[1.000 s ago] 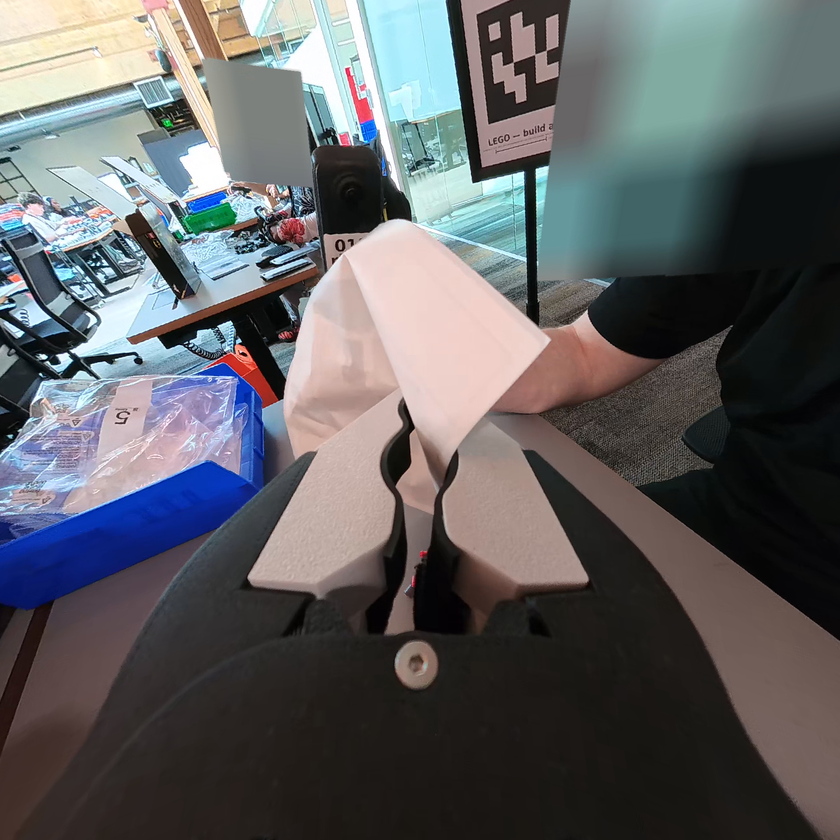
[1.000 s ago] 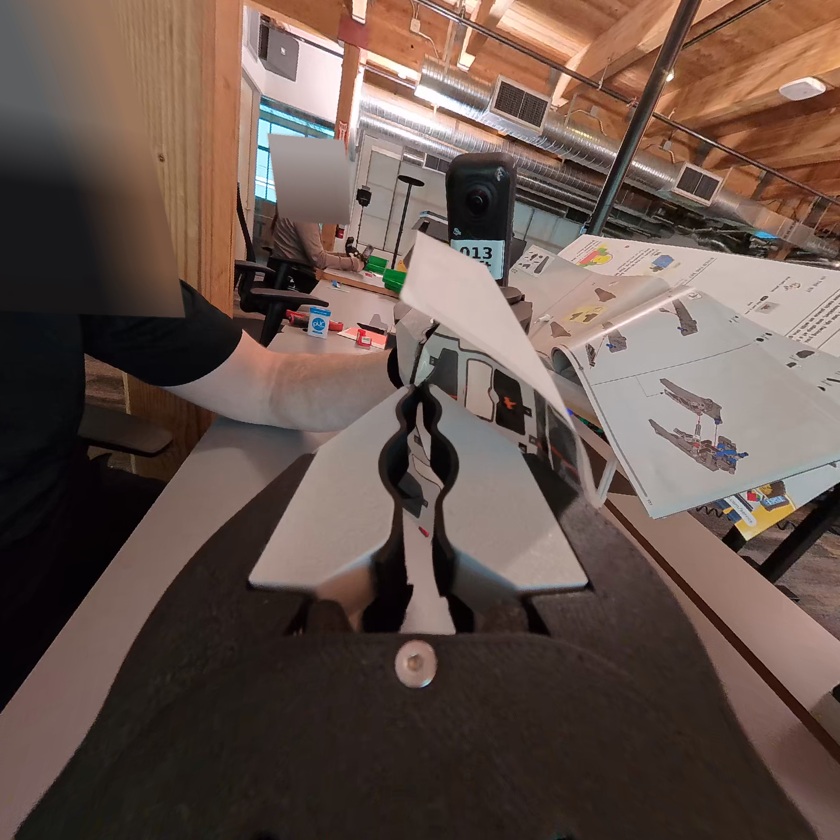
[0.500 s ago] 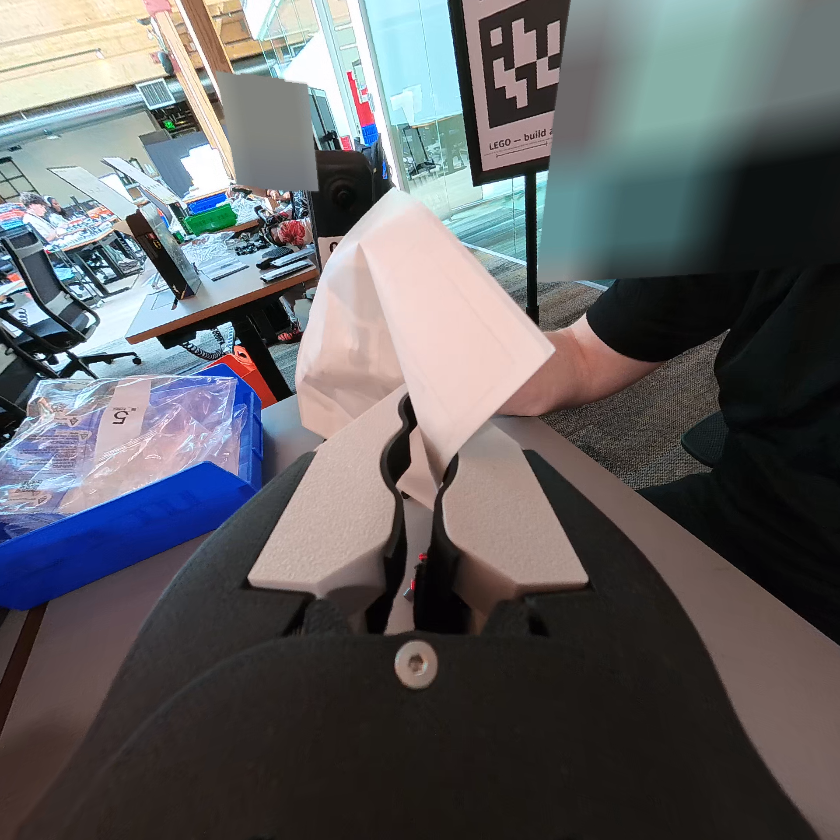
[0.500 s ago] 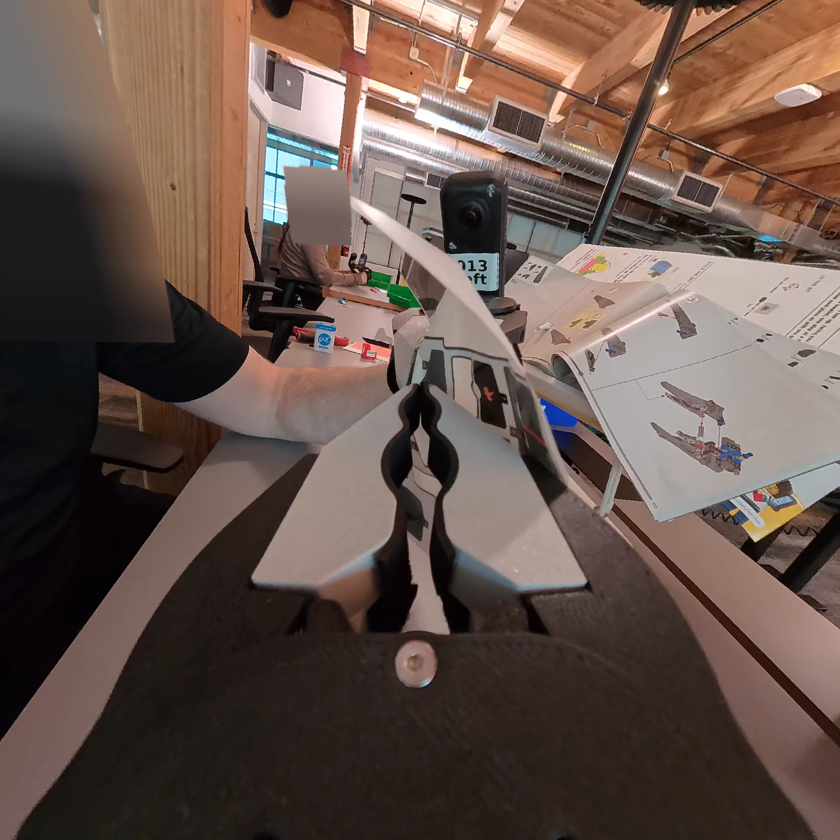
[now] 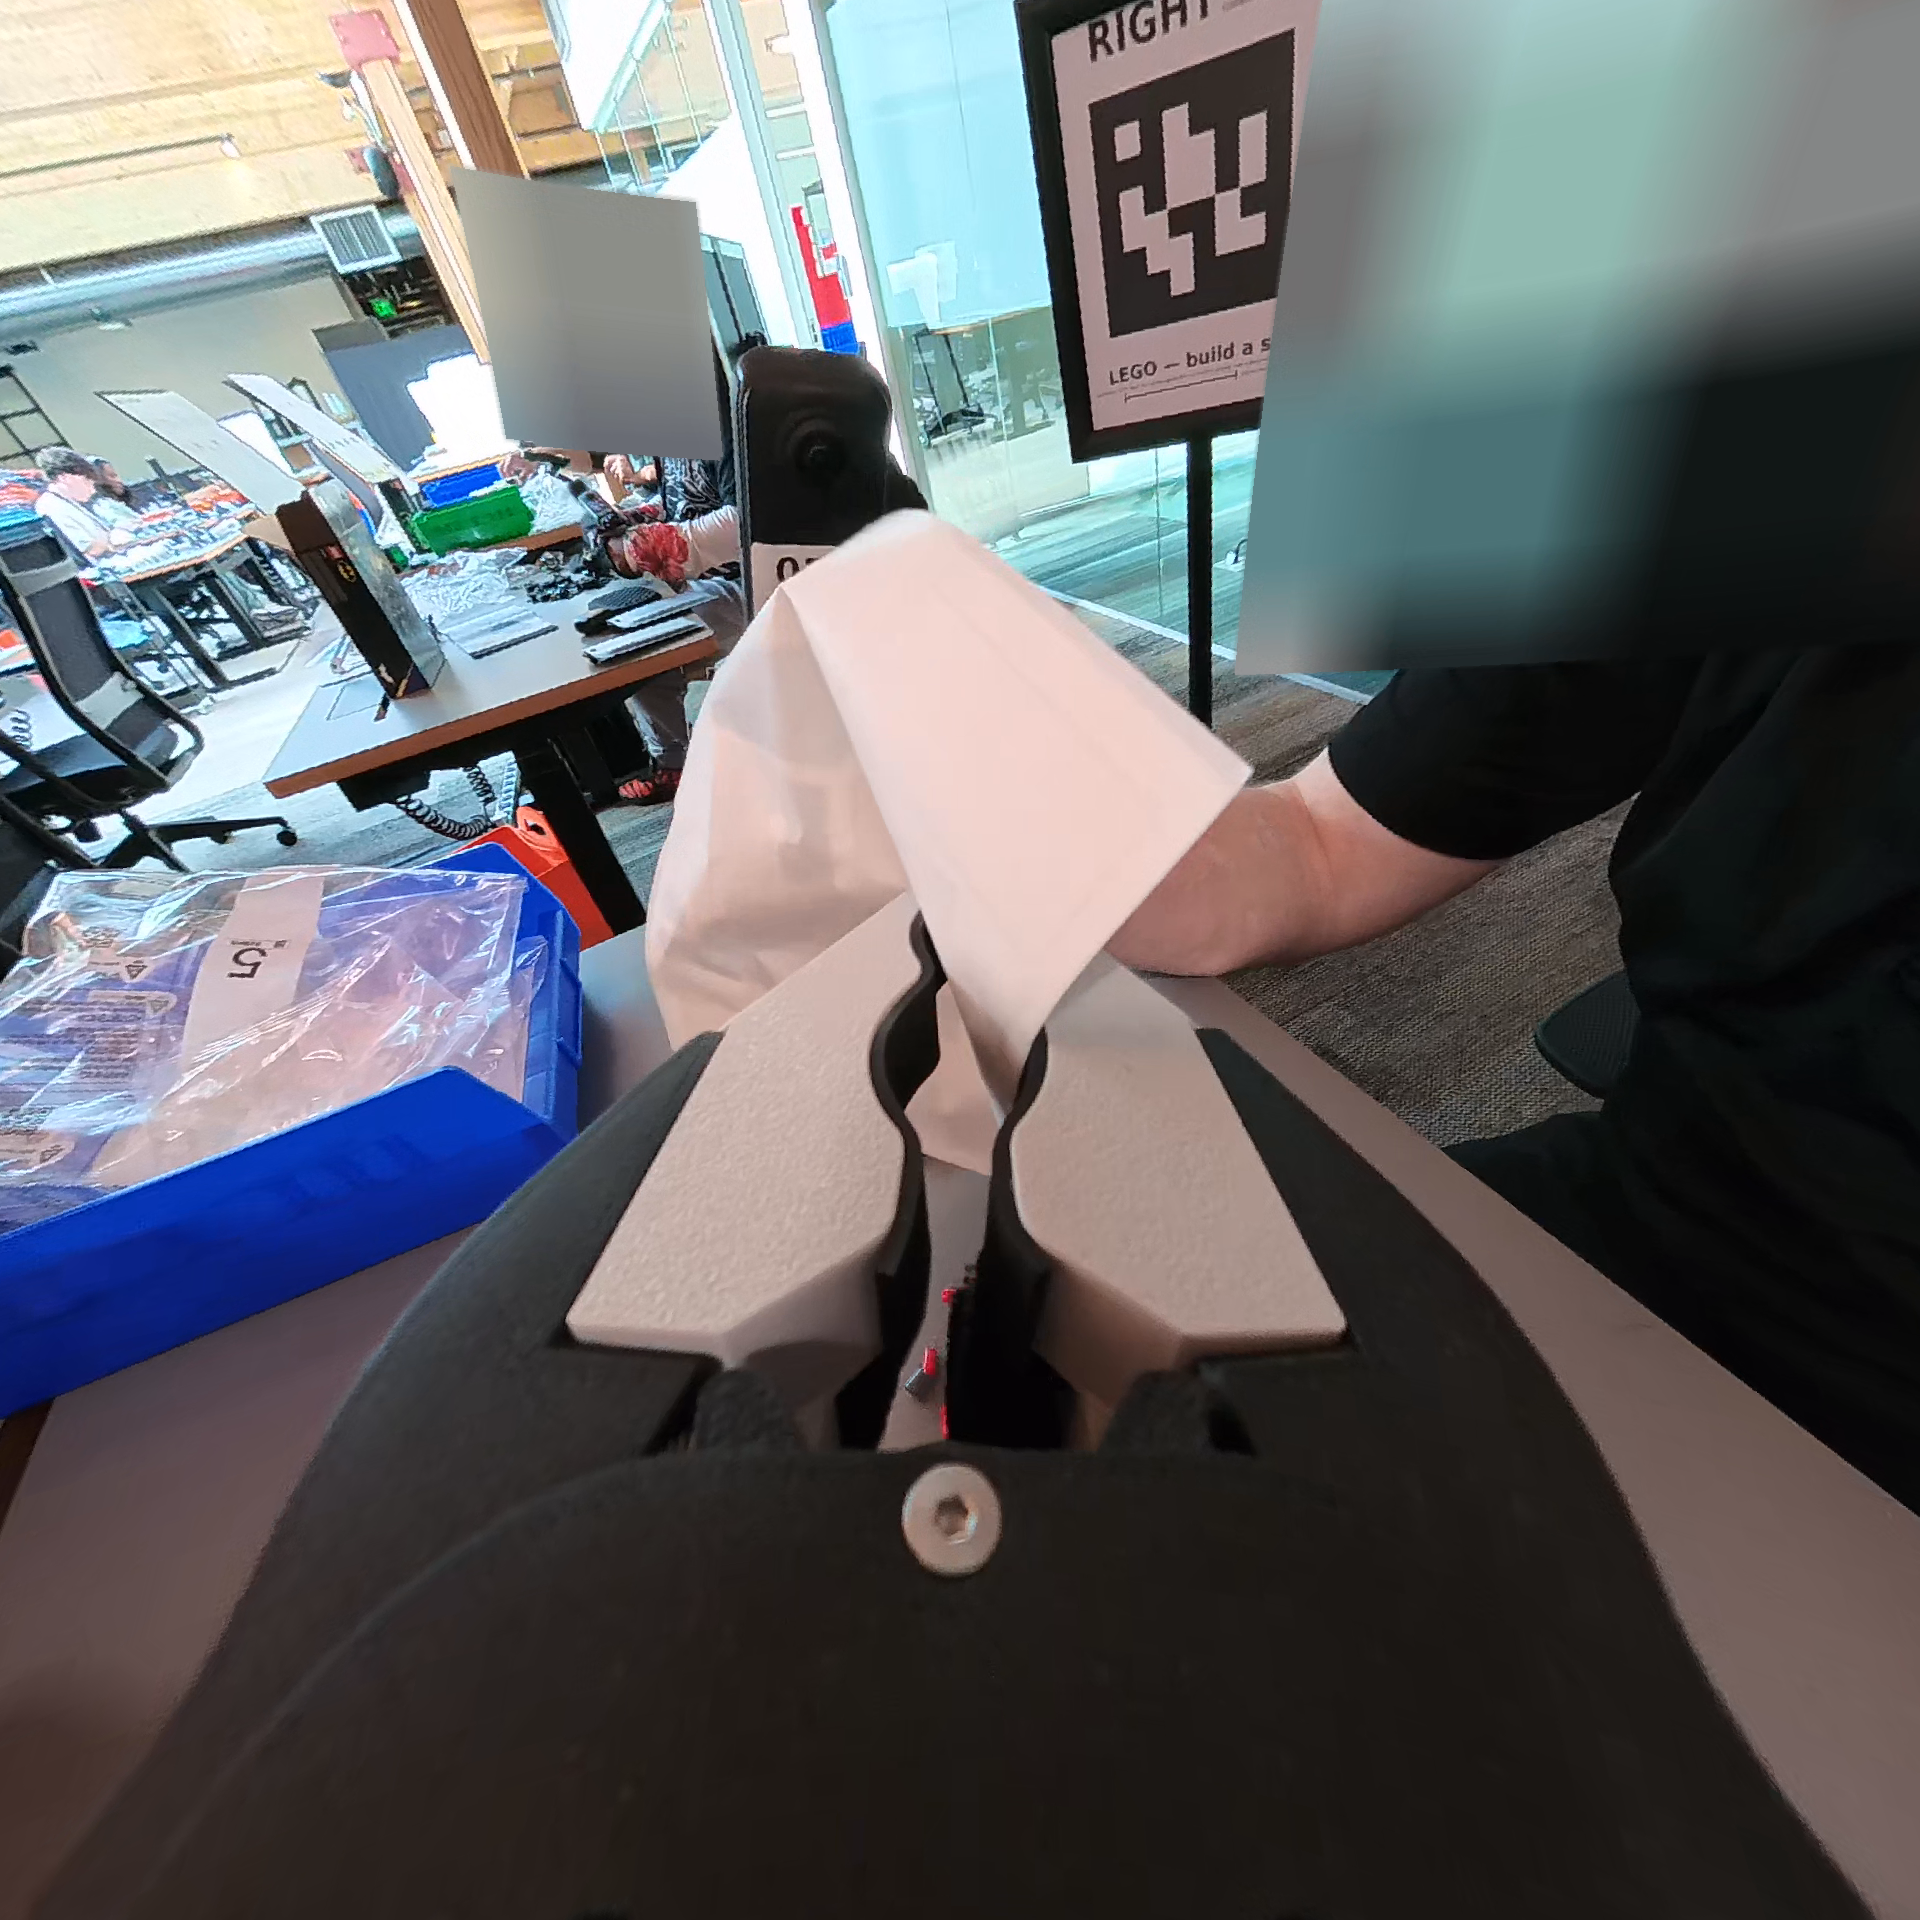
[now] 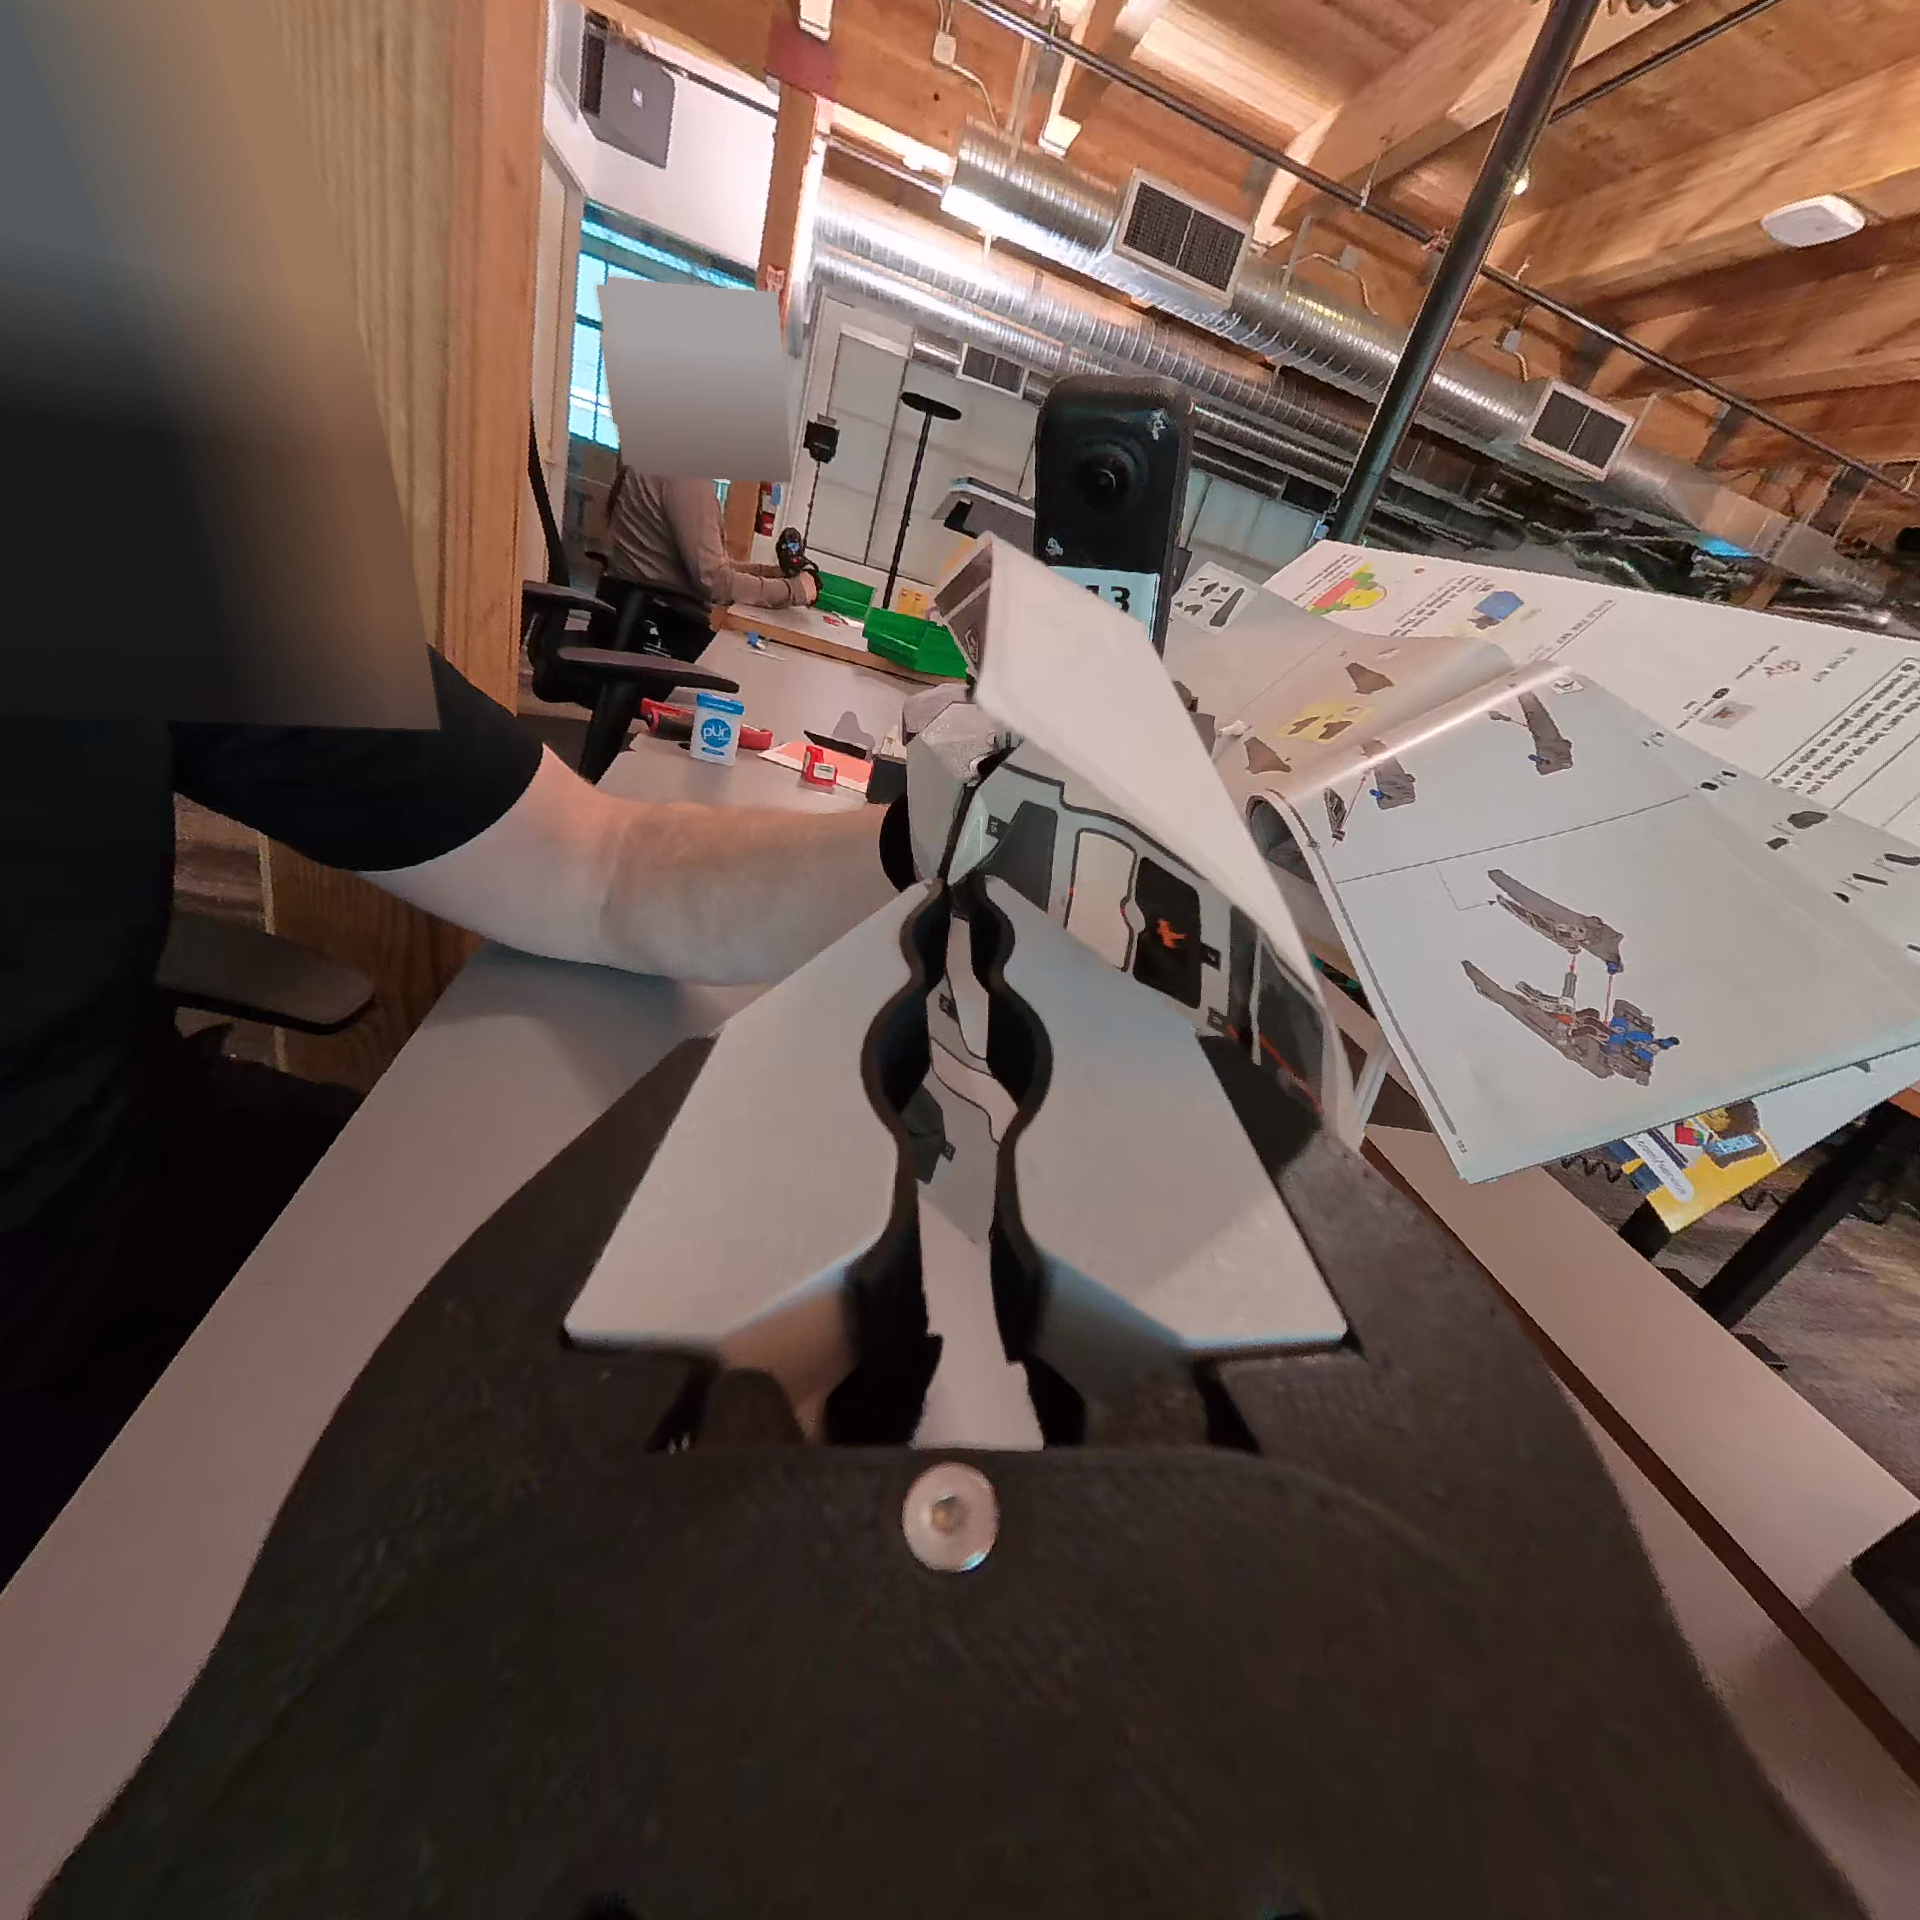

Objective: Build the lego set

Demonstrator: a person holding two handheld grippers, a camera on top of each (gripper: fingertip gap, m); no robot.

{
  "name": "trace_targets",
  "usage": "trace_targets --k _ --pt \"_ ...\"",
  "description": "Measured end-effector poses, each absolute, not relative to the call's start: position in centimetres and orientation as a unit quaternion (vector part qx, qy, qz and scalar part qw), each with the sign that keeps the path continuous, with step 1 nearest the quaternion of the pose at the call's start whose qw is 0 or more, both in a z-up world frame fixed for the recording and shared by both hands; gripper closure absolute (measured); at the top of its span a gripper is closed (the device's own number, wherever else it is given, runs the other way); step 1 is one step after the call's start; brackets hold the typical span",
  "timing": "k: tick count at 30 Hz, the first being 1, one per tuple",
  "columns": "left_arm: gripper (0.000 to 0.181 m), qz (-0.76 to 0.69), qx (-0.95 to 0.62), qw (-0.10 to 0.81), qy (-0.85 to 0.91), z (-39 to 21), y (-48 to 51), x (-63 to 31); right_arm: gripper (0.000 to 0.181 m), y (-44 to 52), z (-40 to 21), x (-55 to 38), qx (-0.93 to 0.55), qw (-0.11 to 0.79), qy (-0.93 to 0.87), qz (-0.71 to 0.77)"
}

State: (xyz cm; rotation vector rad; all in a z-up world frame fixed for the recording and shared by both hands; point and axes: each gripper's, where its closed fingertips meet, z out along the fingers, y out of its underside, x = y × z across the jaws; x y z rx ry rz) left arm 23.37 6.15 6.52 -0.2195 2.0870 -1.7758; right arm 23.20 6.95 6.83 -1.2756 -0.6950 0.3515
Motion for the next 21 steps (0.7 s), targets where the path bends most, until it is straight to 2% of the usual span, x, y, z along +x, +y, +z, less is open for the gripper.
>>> trace_targets --k 21 --pt "0.181 -0.63 -0.077 0.196 0.748 6.3 6.19 23.42 0.181 6.59 7.34 23.65 -0.57 0.74 -0.303 0.188"
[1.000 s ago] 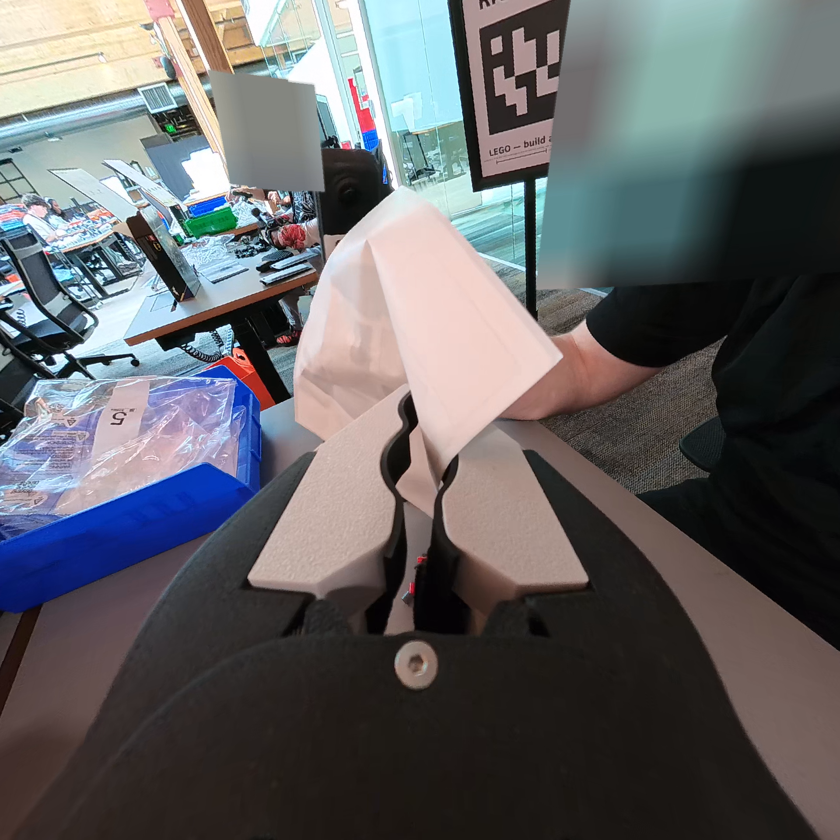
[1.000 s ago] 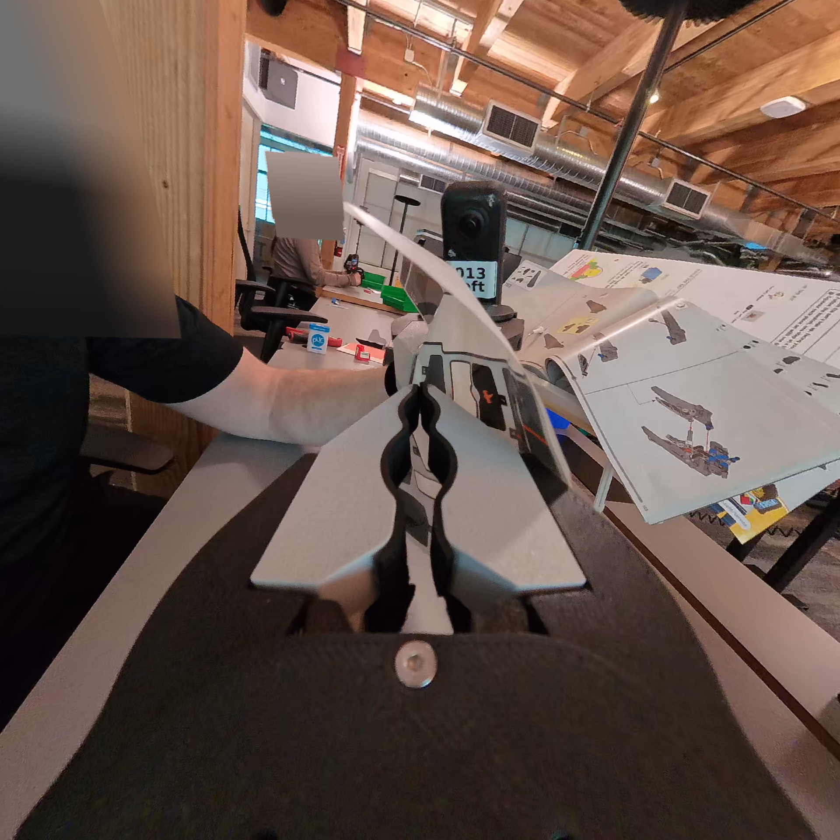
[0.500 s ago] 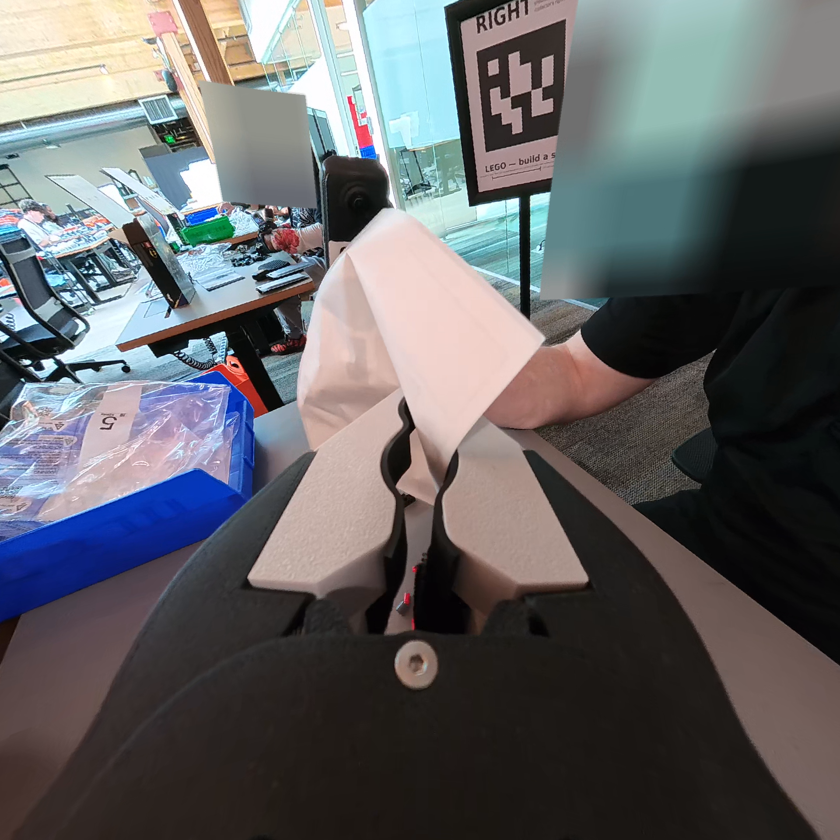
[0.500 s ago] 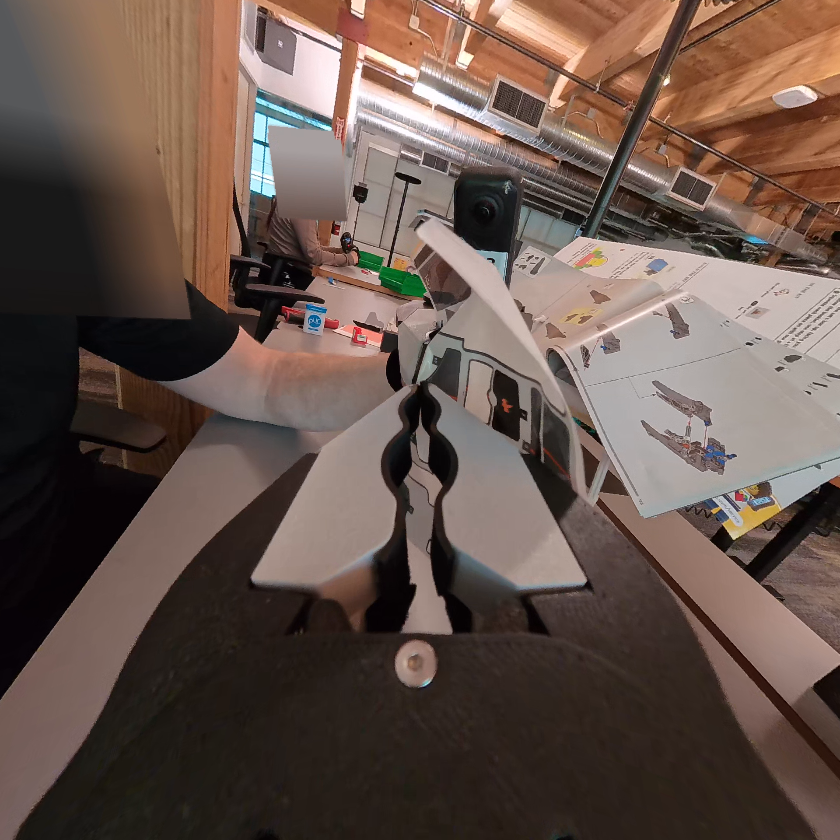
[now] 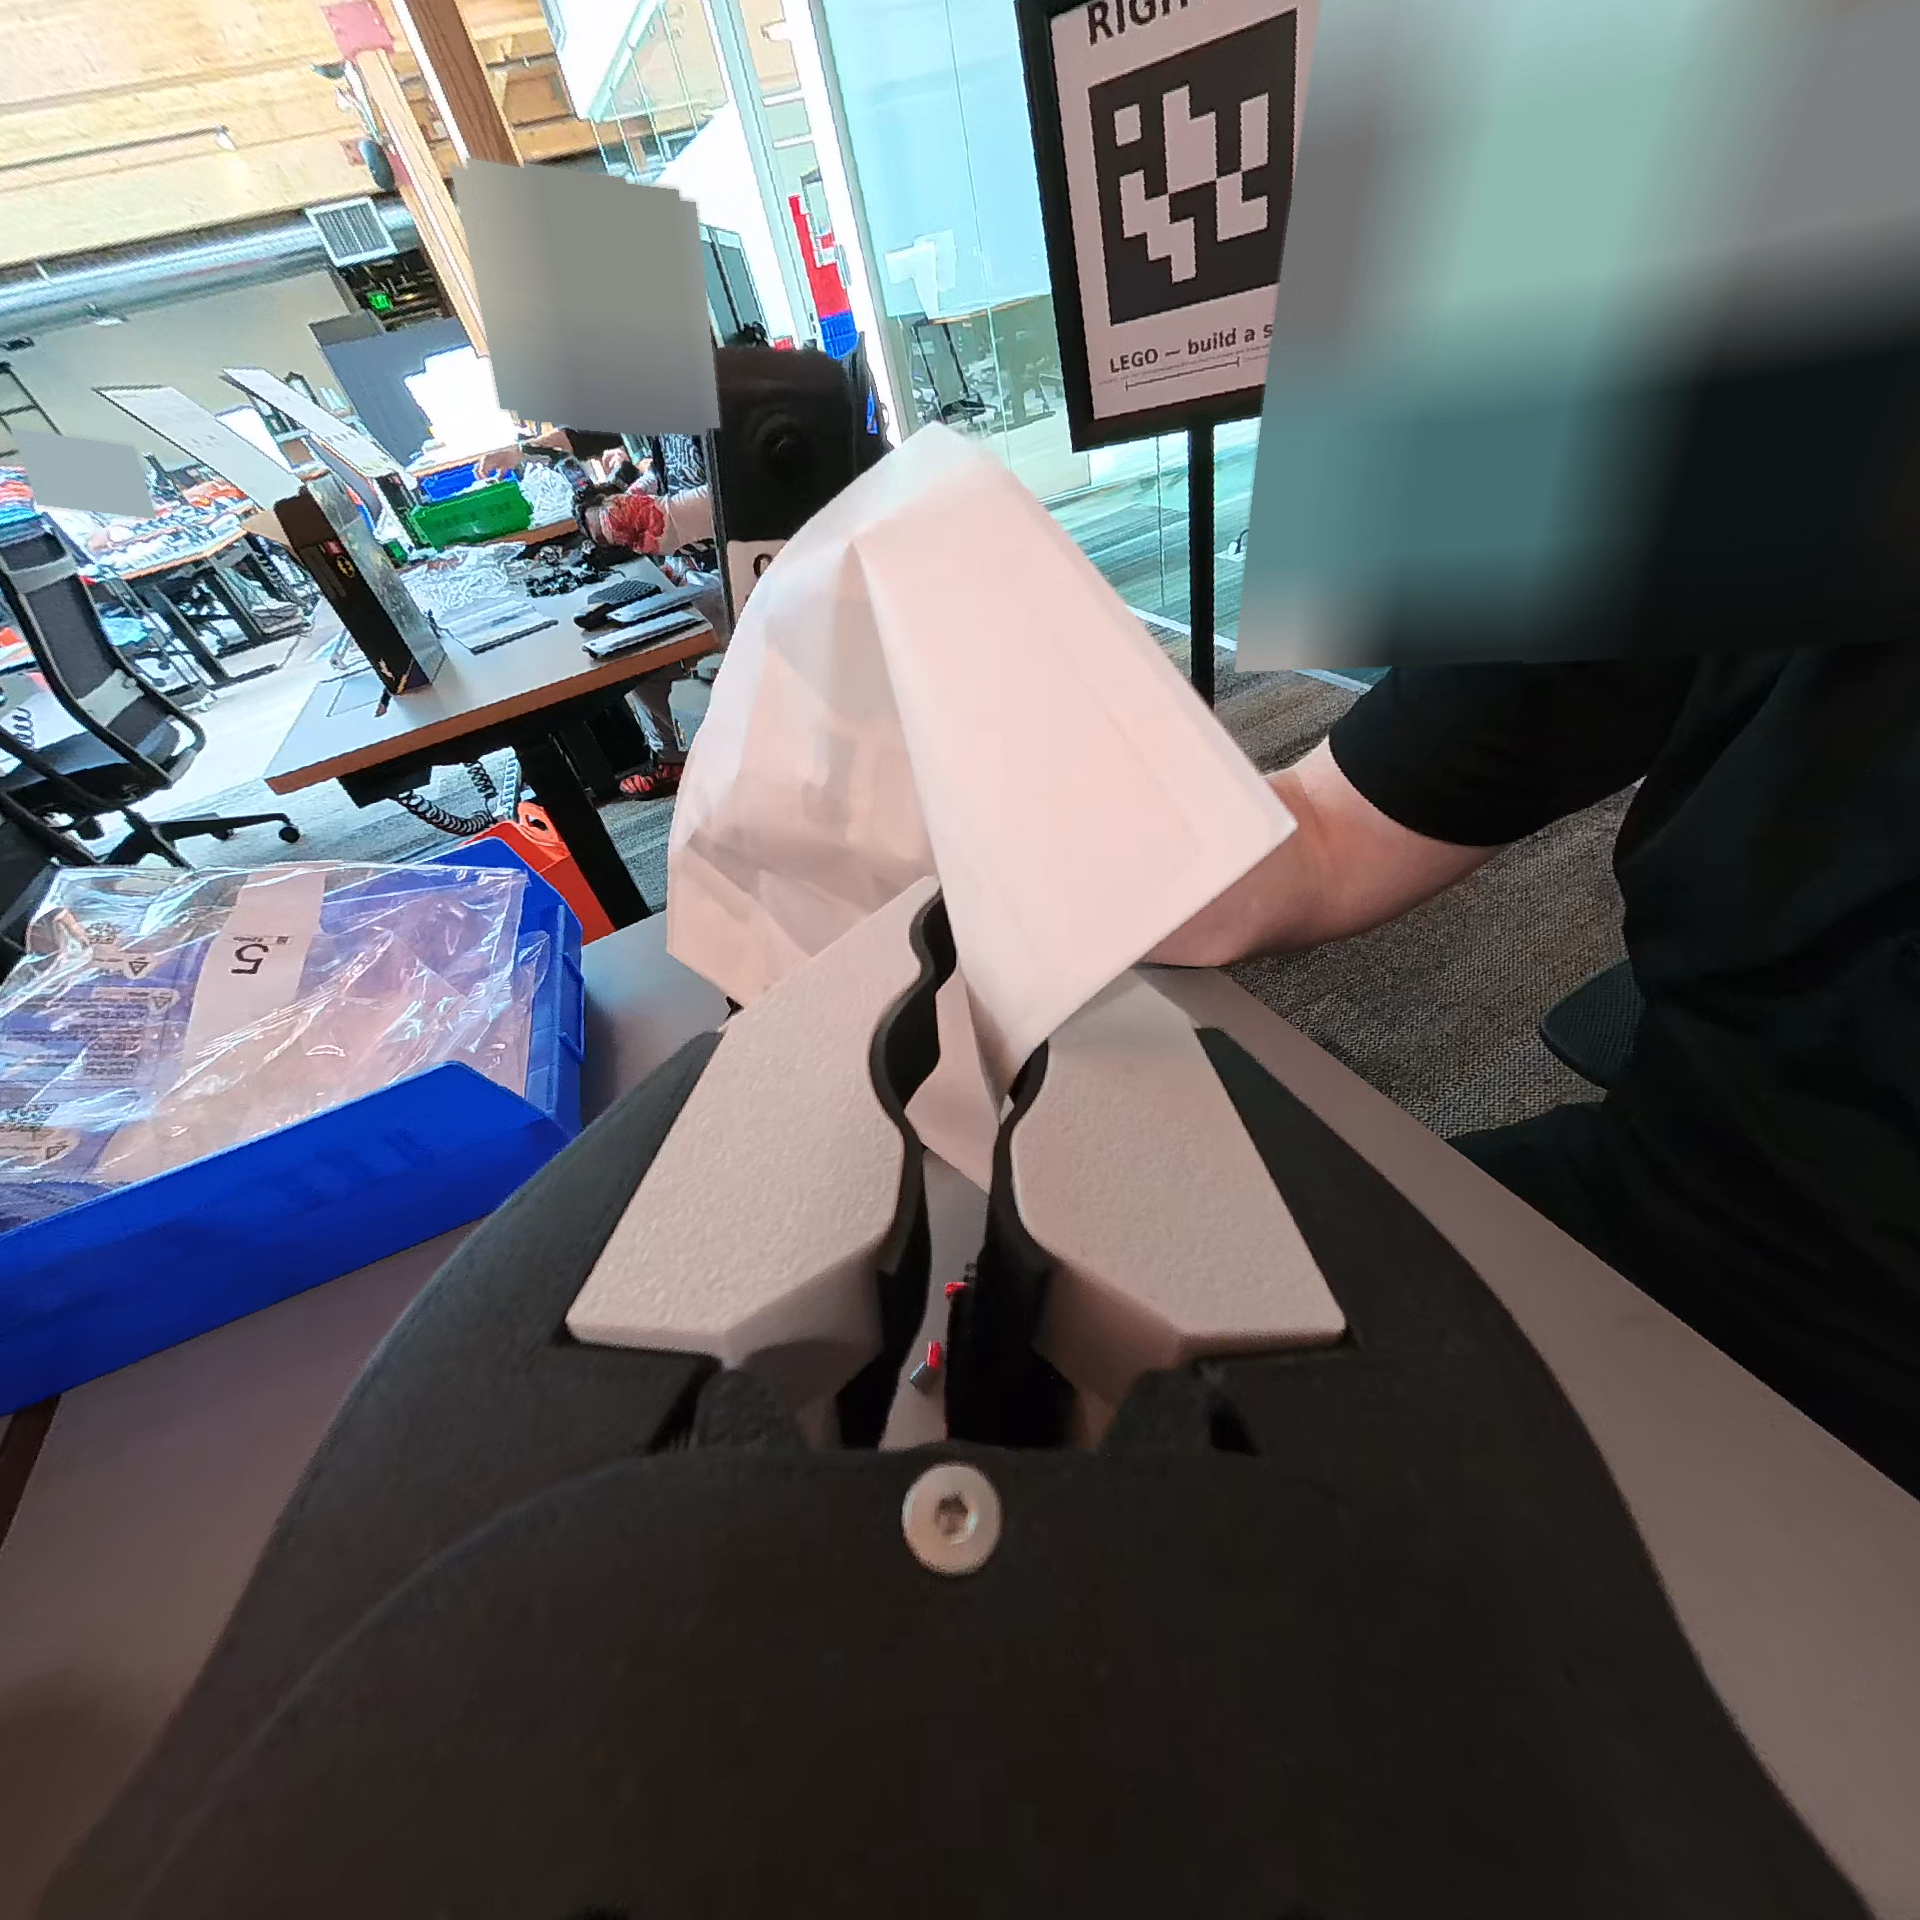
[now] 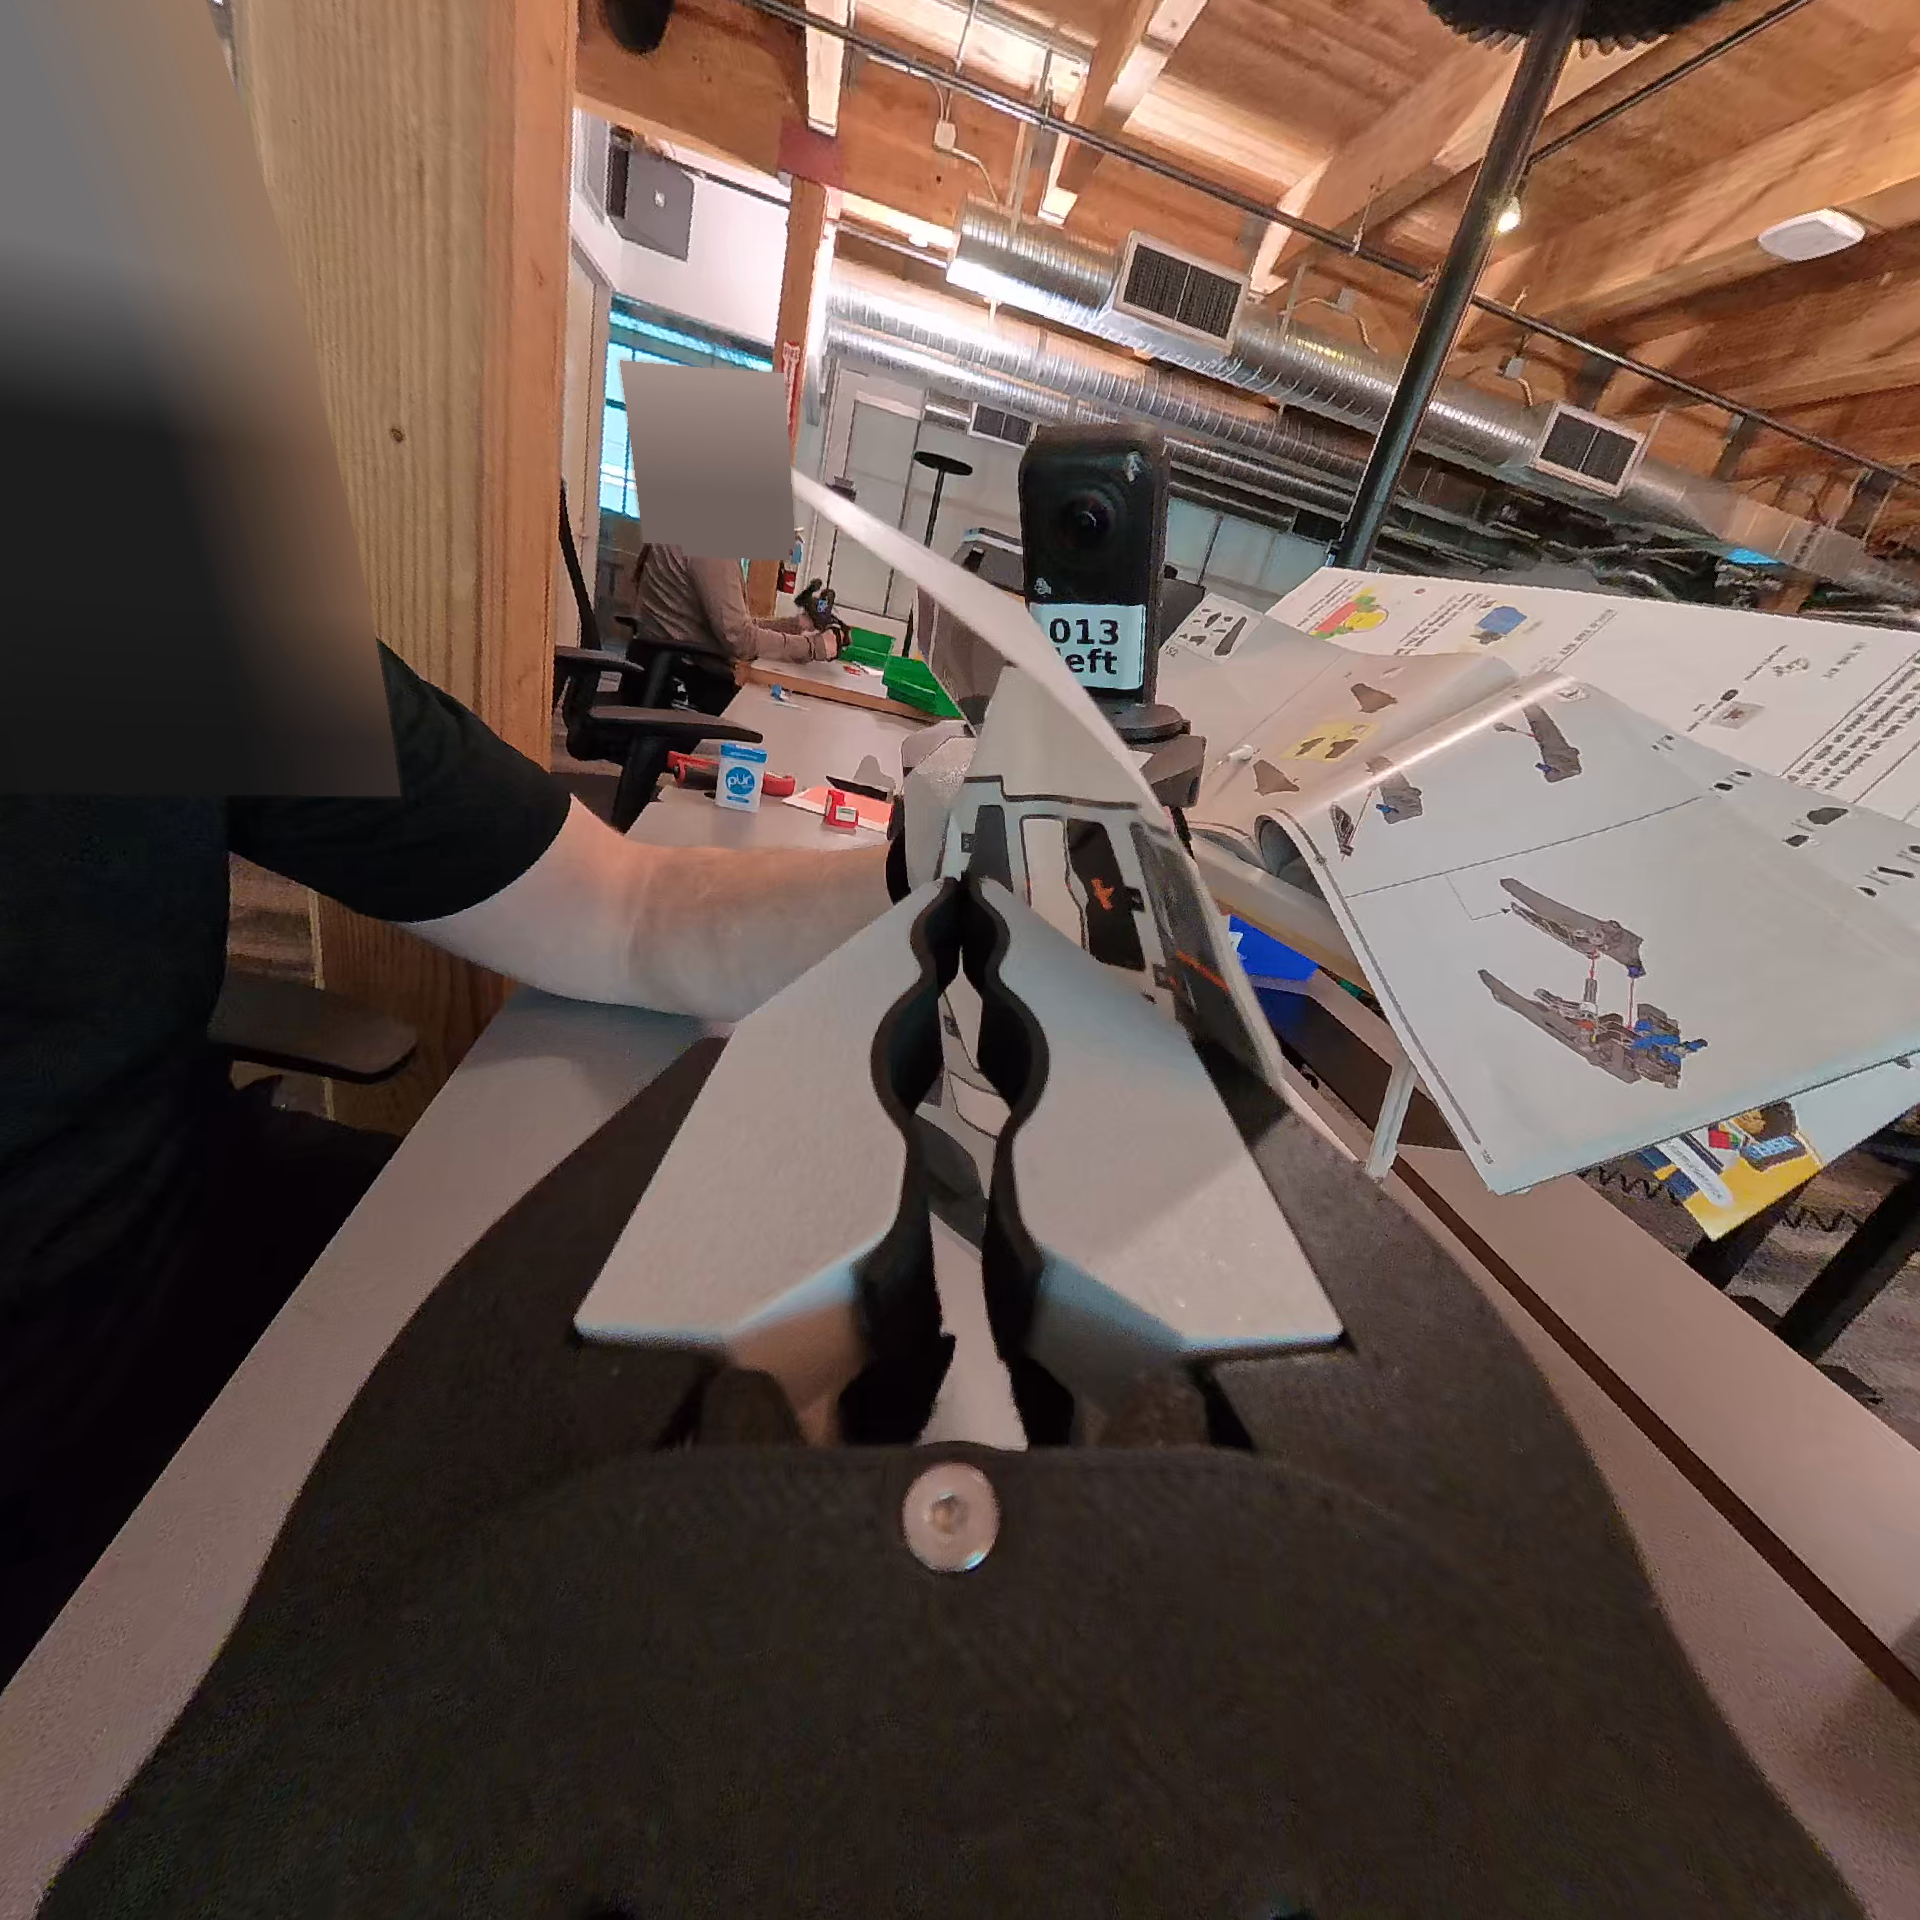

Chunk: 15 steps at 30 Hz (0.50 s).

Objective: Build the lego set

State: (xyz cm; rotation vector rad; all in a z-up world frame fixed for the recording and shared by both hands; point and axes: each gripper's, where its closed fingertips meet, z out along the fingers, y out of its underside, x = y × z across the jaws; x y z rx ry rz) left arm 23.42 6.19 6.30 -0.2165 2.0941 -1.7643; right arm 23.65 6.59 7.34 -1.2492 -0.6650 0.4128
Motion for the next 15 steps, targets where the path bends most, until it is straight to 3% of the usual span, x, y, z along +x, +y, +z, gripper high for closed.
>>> trace_targets --k 15 --pt "0.181 -0.636 -0.083 0.198 0.741 6.62 6.27 23.54 0.174 6.85 6.95 23.41 -0.579 0.737 -0.318 0.142"
